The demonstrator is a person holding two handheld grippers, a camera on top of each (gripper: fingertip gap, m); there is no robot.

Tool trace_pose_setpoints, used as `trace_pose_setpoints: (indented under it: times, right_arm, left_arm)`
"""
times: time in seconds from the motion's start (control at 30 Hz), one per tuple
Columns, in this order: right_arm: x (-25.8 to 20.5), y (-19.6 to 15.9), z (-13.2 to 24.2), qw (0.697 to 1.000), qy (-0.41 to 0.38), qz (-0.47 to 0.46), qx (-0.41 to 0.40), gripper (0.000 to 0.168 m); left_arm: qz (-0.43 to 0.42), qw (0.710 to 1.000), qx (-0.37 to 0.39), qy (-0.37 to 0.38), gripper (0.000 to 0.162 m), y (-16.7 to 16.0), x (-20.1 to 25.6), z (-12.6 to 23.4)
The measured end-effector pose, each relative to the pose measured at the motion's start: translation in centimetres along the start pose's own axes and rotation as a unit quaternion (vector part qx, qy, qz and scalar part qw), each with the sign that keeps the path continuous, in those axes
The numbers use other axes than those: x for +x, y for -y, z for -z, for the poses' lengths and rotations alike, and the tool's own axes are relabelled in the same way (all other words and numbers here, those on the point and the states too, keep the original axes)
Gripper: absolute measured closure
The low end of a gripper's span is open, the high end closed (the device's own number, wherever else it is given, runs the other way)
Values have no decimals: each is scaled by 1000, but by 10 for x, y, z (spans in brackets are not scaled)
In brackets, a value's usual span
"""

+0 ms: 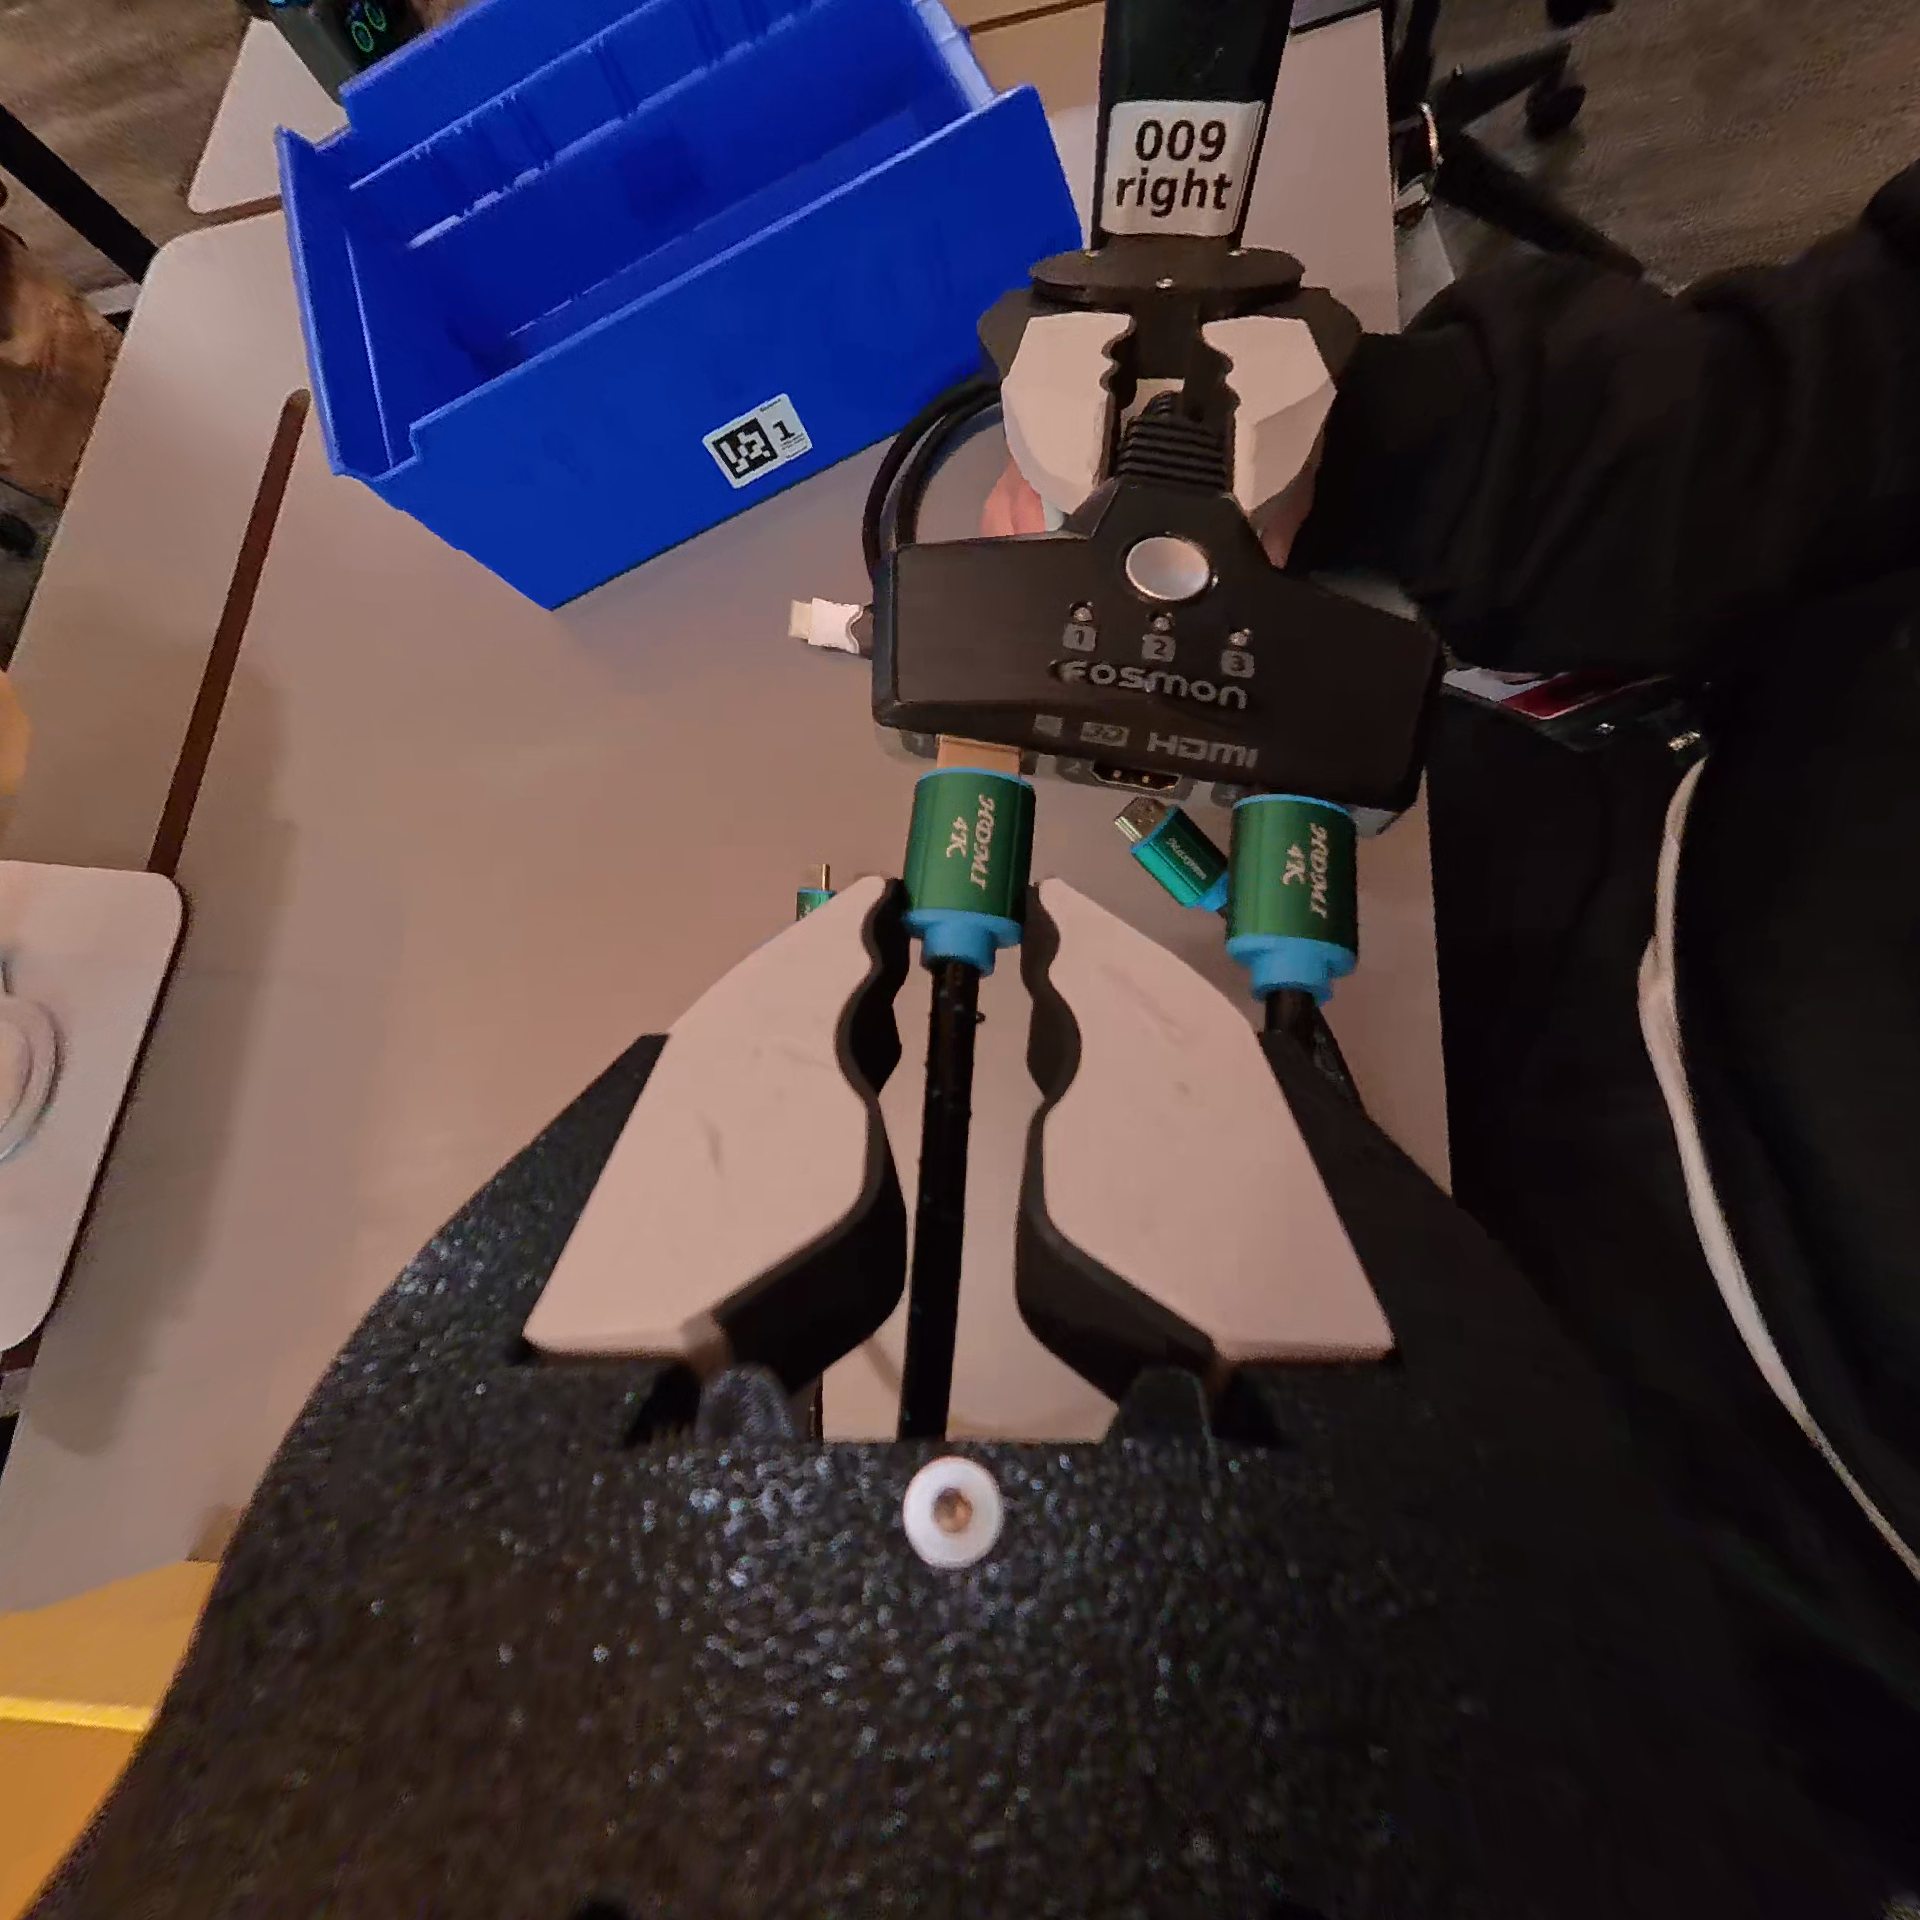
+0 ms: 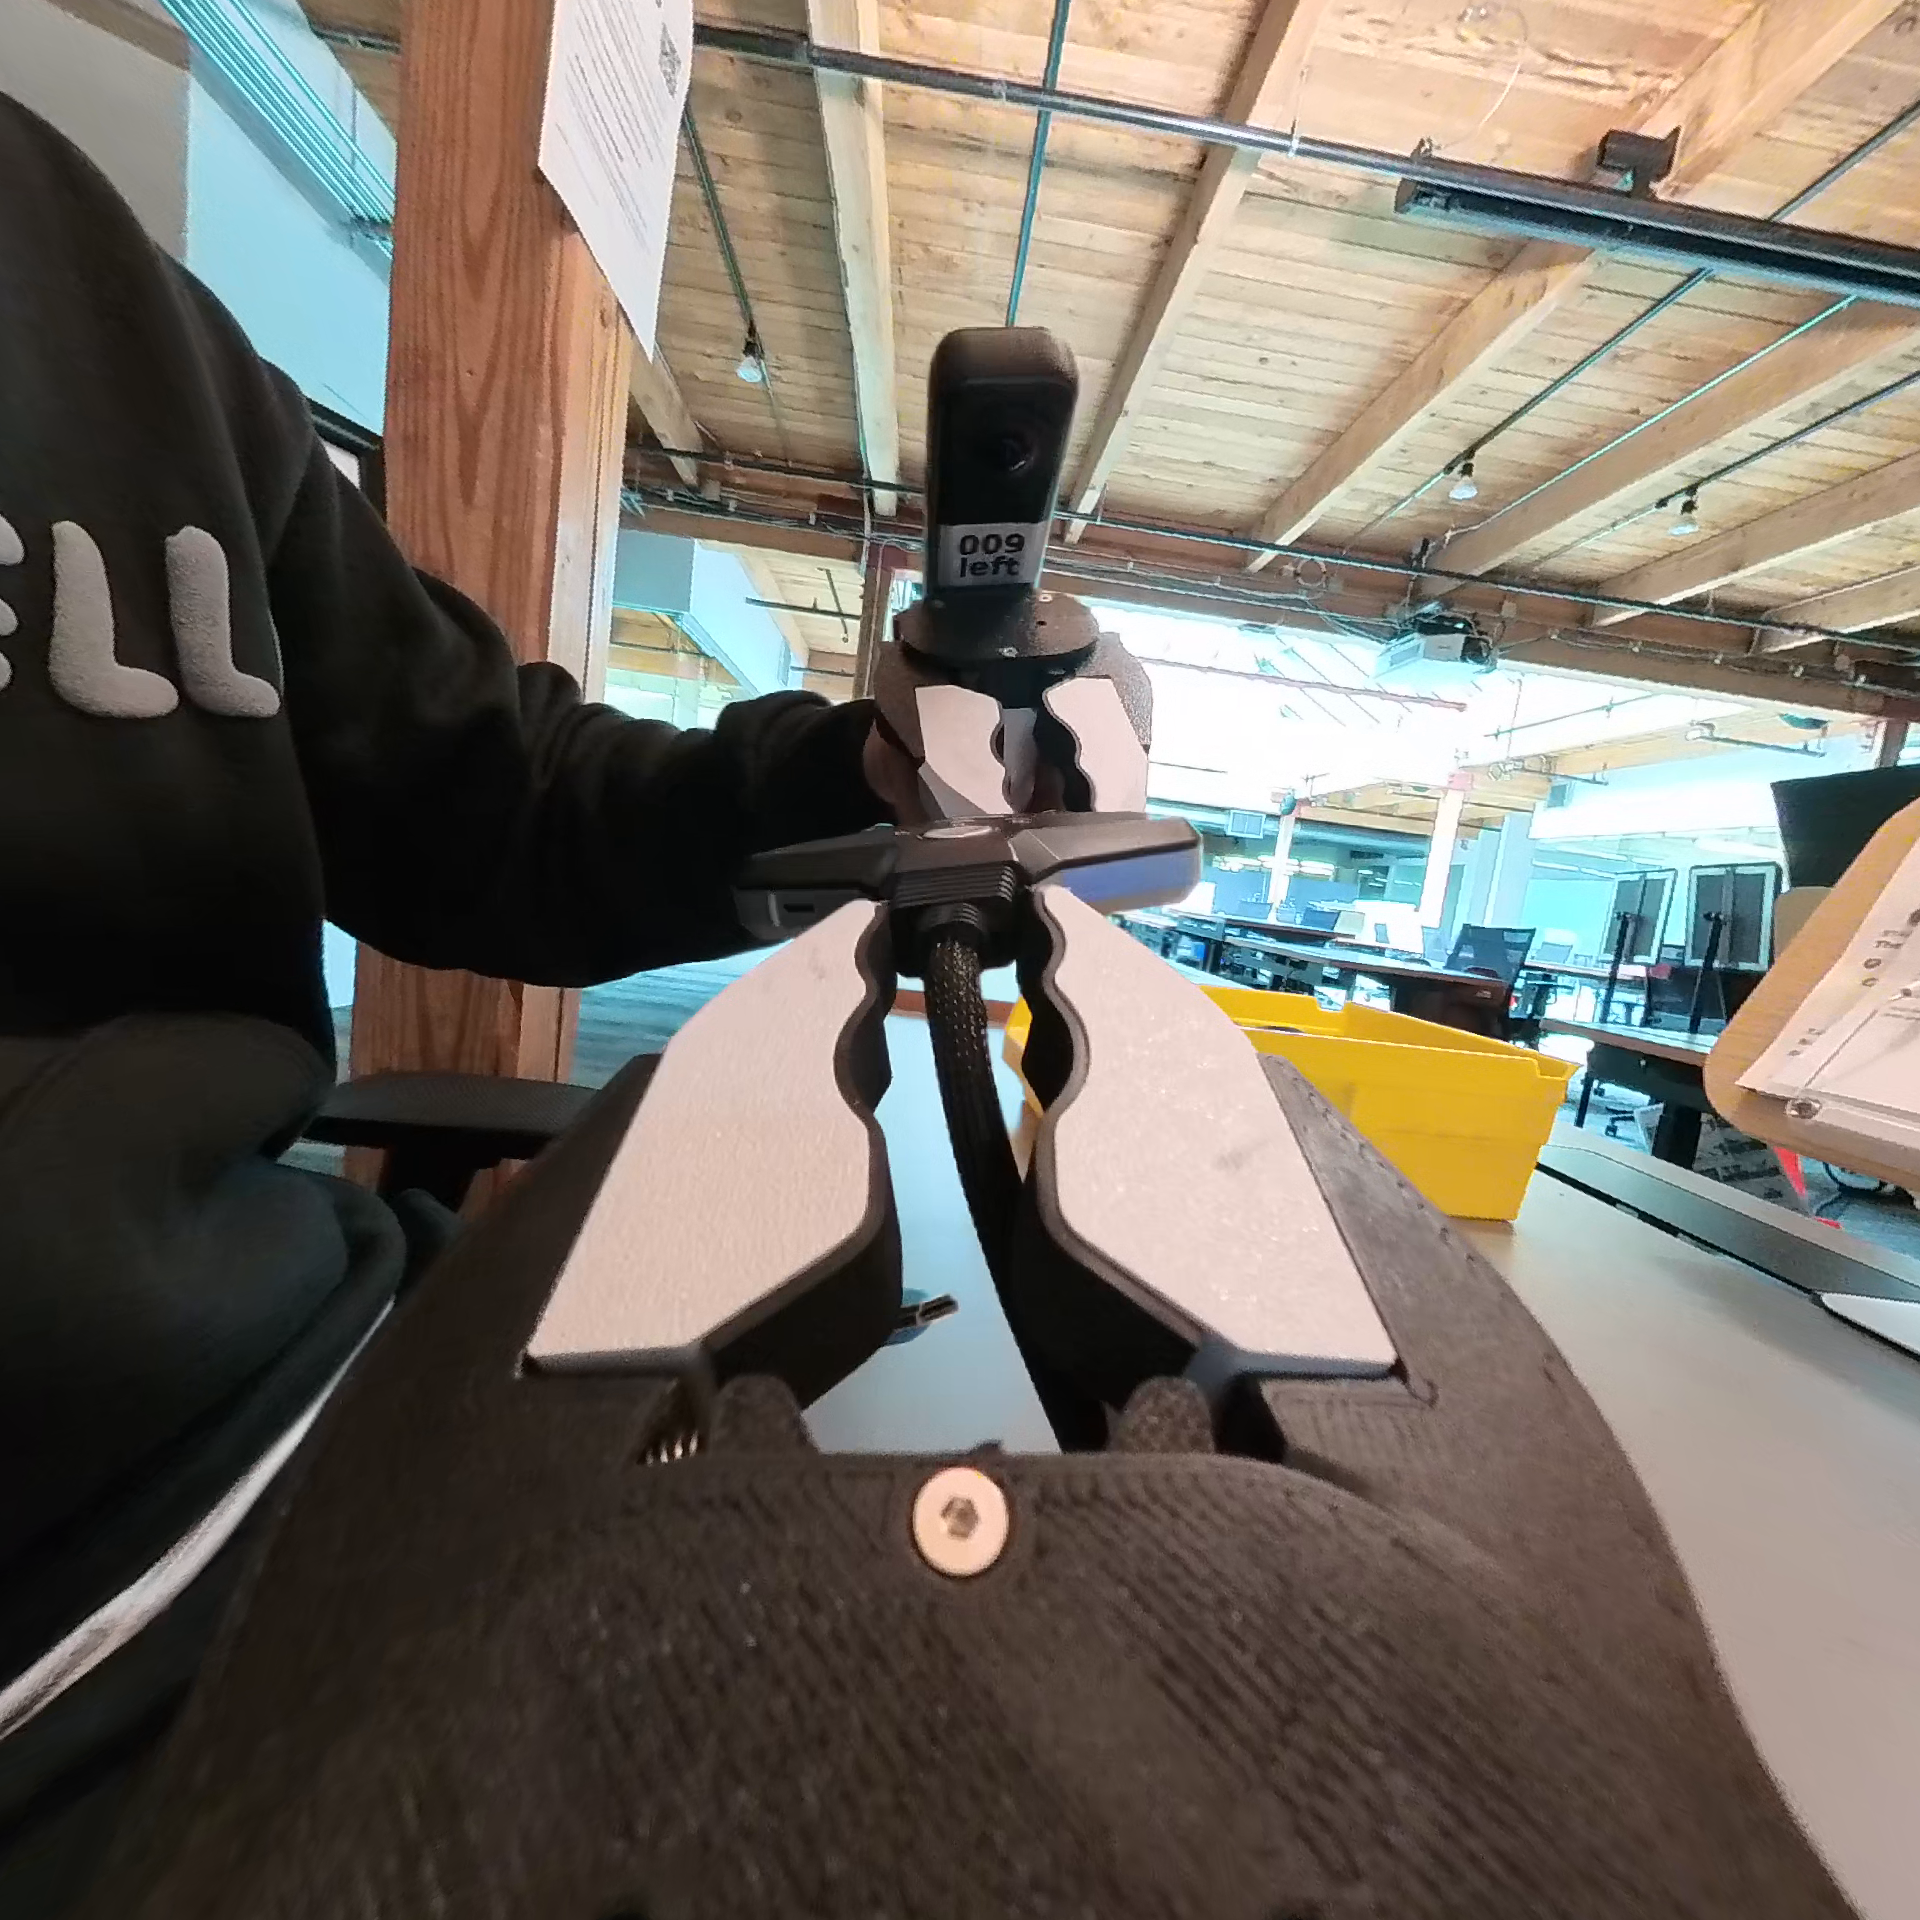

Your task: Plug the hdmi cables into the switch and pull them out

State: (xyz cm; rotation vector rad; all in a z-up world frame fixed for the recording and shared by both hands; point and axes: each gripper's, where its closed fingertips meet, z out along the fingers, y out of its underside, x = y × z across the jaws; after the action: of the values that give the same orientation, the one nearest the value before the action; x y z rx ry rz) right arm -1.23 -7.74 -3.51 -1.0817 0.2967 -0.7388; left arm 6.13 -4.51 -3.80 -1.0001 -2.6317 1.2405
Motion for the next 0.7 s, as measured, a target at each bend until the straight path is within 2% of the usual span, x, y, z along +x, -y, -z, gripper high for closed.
trace_pose_setpoints:
  times: [0.17,0.23,0.37,0.7]
  right_arm:
    - [-6,-6,-3,1000,20,-11,-15,145]
    - [-4,-7,-4,1000,9,-1,-20,145]
    - [0,1,-1,1000,2,-2,3,145]
    - [-5,5,1,1000,19,13,3,146]
  left_arm:
    - [-15,999,-32,-32,141,-6,8,-1]
    - [-25,998,-56,-19,141,-10,4,-1]
    - [13,1000,-9,-5,141,3,1,-2]
    - [-15,1000,-9,-2,141,3,9,-1]
